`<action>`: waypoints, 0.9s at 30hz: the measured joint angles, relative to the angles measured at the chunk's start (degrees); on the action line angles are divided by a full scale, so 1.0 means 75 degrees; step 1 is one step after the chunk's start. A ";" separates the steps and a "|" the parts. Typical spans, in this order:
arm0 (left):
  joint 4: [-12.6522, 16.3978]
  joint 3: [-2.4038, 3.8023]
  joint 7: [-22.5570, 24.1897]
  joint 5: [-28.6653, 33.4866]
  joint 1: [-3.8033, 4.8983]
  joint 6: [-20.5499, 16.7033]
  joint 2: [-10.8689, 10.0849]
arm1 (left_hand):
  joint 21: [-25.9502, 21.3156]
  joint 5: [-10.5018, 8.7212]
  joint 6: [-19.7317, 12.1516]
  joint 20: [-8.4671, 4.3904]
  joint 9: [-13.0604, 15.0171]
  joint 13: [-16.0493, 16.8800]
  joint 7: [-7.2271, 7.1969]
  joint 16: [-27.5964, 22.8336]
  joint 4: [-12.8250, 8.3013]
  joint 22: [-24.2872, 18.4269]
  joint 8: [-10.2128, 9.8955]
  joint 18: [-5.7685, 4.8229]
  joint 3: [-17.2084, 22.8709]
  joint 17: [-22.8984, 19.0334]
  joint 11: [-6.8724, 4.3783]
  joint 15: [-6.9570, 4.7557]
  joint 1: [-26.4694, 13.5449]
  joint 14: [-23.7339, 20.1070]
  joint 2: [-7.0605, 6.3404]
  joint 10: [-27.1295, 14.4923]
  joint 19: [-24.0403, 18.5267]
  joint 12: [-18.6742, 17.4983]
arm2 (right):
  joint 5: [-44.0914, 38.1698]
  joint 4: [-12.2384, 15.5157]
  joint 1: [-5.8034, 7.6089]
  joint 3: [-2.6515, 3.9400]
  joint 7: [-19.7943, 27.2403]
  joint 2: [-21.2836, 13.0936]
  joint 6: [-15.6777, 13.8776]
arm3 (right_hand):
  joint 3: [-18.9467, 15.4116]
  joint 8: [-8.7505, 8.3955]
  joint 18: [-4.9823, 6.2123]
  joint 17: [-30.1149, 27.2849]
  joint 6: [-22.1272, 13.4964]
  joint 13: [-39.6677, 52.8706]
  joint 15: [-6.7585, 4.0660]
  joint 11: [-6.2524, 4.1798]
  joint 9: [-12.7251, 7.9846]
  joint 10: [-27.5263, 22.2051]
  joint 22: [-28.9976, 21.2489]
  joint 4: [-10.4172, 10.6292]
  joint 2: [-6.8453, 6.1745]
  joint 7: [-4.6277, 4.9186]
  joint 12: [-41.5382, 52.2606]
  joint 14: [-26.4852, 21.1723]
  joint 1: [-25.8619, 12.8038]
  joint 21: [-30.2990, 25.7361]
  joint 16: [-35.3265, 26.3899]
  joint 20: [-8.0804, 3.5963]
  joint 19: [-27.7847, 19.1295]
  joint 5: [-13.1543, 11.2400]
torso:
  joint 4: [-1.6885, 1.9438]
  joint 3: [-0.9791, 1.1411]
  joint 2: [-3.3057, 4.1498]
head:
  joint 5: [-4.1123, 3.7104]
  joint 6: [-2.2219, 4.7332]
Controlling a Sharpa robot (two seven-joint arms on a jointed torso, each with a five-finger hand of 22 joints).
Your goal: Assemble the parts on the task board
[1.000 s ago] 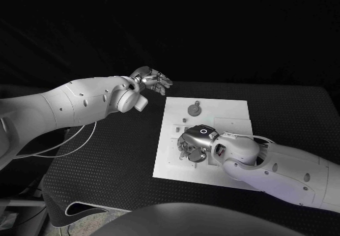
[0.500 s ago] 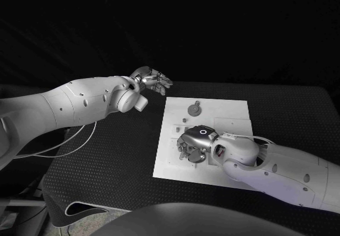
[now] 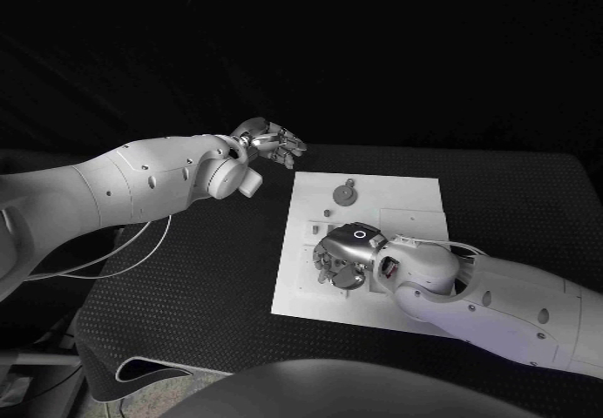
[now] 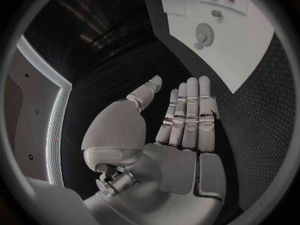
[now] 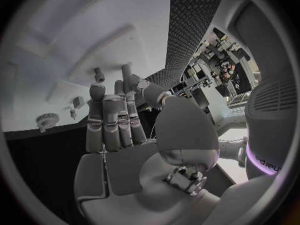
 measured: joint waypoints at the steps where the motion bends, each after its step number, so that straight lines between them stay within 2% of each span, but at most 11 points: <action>1: 0.0000 0.0000 0.0000 0.0000 0.0000 0.0001 0.0000 | 0.0000 0.0000 0.0000 0.0000 0.0000 0.0000 0.0000 0.0000 0.0000 0.0000 0.0000 0.0000 0.0000 0.0000 0.0000 0.0000 0.0000 0.0000 0.0000 0.0000 0.0000 0.0000 | 0.0000 -0.0001 0.0000 -0.0001 0.0001 0.0000 0.0000 | 0.0000 -0.0001 0.0000 0.0000 0.0000 0.0000 -0.0006 0.0000 0.0000 0.0000 0.0000 0.0000 0.0000 0.0000 0.0010 0.0006 0.0000 0.0000 0.0000 -0.0001 0.0001 0.0000 | 0.0000 0.0000 0.0000 | 0.0000 0.0000; 11: -0.0009 0.0000 -0.0001 0.0001 0.0000 0.0006 0.0004 | 0.0000 0.0000 0.0000 0.0000 0.0000 0.0000 0.0000 0.0000 0.0000 0.0000 0.0000 -0.0010 0.0000 0.0006 0.0000 0.0000 0.0000 0.0000 0.0000 0.0000 -0.0001 0.0000 | 0.0009 0.0021 0.0004 -0.0013 0.0001 0.0005 0.0015 | -0.0001 -0.0023 0.0000 0.0001 0.0001 0.0000 -0.0016 -0.0008 0.0001 0.0003 0.0000 0.0001 -0.0010 -0.0004 0.0013 0.0020 0.0010 0.0000 0.0000 -0.0006 0.0025 -0.0002 | -0.0003 0.0004 0.0001 | 0.0012 0.0000; 14: -0.0009 0.0000 -0.0001 0.0002 0.0000 0.0008 0.0007 | 0.0000 0.0000 0.0000 0.0001 0.0000 0.0001 0.0000 0.0000 0.0000 -0.0001 0.0000 -0.0016 0.0000 0.0006 0.0000 0.0000 0.0000 0.0000 0.0000 0.0000 0.0000 0.0000 | 0.0011 0.0023 -0.0019 -0.0042 0.0002 0.0000 0.0053 | -0.0001 -0.0020 0.0000 0.0000 0.0014 0.0000 -0.0015 -0.0025 0.0001 0.0002 0.0000 0.0001 -0.0011 -0.0017 0.0013 0.0020 0.0010 0.0000 0.0000 -0.0030 0.0001 -0.0002 | -0.0003 0.0004 0.0001 | 0.0013 0.0000; 27: -0.0010 0.0000 -0.0003 0.0003 0.0000 0.0014 0.0005 | -0.0029 0.0000 0.0000 0.0001 0.0001 -0.0006 0.0000 0.0000 0.0000 0.0005 0.0000 -0.0054 0.0000 0.0013 0.0000 0.0000 0.0000 0.0000 0.0000 0.0000 -0.0001 0.0000 | 0.0004 -0.0037 -0.0019 -0.0041 -0.0012 0.0031 0.0140 | -0.0001 0.0011 -0.0001 0.0001 -0.0008 0.0000 -0.0004 -0.0025 0.0002 0.0000 0.0000 0.0001 -0.0021 -0.0038 0.0012 0.0031 0.0000 0.0000 0.0000 -0.0028 -0.0001 -0.0010 | -0.0003 0.0005 0.0001 | 0.0017 0.0000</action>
